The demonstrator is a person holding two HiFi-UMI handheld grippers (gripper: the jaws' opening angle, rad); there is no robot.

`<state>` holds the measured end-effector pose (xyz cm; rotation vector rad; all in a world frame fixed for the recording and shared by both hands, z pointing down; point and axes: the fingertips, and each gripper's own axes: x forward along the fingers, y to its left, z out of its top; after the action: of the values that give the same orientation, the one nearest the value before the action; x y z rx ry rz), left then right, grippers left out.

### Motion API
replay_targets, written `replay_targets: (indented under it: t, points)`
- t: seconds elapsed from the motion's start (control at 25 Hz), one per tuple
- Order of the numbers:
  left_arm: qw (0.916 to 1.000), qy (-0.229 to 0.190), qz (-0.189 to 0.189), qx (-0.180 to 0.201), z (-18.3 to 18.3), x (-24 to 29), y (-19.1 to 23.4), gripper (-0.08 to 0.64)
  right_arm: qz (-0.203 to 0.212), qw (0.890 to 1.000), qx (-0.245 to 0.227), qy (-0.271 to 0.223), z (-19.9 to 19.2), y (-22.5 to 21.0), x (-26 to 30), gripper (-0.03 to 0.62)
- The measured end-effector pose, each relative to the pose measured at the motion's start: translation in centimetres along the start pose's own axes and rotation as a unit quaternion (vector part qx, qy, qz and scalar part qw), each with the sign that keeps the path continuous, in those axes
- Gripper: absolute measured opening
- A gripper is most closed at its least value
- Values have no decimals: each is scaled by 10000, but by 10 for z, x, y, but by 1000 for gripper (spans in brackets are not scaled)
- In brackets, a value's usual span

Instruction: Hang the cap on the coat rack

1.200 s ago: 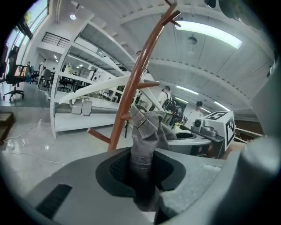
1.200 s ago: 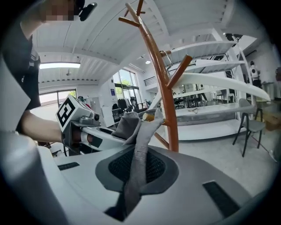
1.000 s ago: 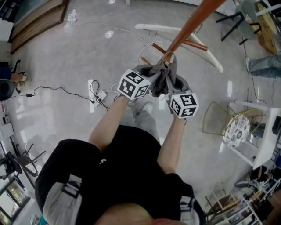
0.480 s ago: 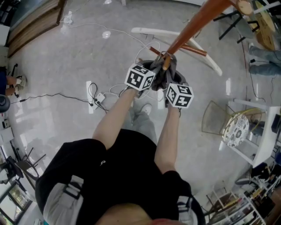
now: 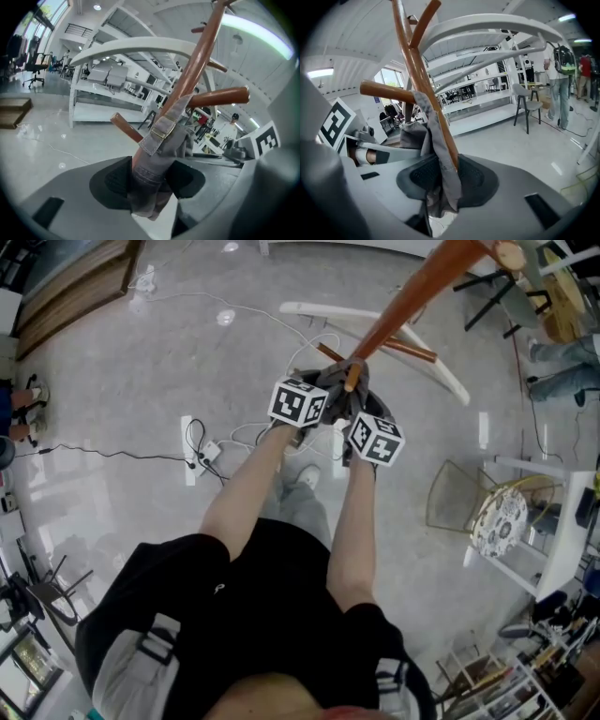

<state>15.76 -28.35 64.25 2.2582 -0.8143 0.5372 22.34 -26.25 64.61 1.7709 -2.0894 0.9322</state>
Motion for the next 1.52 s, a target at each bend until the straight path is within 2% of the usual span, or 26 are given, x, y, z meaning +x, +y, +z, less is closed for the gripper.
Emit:
replay_targets:
  t: [0.08,0.28,0.4,0.48,0.52,0.64,0.8,0.92,0.96,1.04,1.12,1.24,1.4,1.52]
  points:
    - [9998,-169,-116,-75,4,-12,-2,220,79,9999,12,-120,8,2,-8,118]
    - [9995,-287,16,121,11,-42,-3,236,223,9977,-97,-631,44,10,-34,137]
    - [9974,-715,-23,84,33,-65,-8,236,339,9944,-245,-973,71,19,-52,135]
    - [9936,-1115,-30,192,57,-82,-14,236,385,9916,-368,-1179,88,25,-65,127]
    - [9909,-1313,-2,285,70,-91,-18,236,420,9901,-430,-1266,96,29,-71,116]
    - [9805,-1892,55,530,112,-119,-36,235,553,9850,-613,-1517,118,42,-93,27]
    - [9641,-2496,-98,897,154,-157,-72,230,666,9753,-894,-1909,151,61,-124,15]
    - [9505,-2848,-223,1220,174,-181,-95,206,710,9637,-1176,-2289,177,78,-149,11]
    - [9449,-2998,-231,1296,181,-190,-101,158,716,9590,-1269,-2432,187,84,-157,9]
    - [9335,-3291,-201,1411,194,-204,-110,2,706,9490,-1417,-2726,206,93,-173,5]
    - [9257,-3451,-164,1537,205,-213,-118,0,645,9406,-1554,-2950,222,100,-186,3]
    - [9190,-3568,-170,1667,211,-222,-128,-1,565,9343,-1718,-3073,233,108,-197,-3]
    - [9155,-3540,-559,1827,212,-226,-146,-2,269,9305,-2059,-3018,237,113,-199,-3]
    - [9163,-3486,-349,1942,216,-224,-141,-2,245,9279,-2218,-2987,237,120,-194,-3]
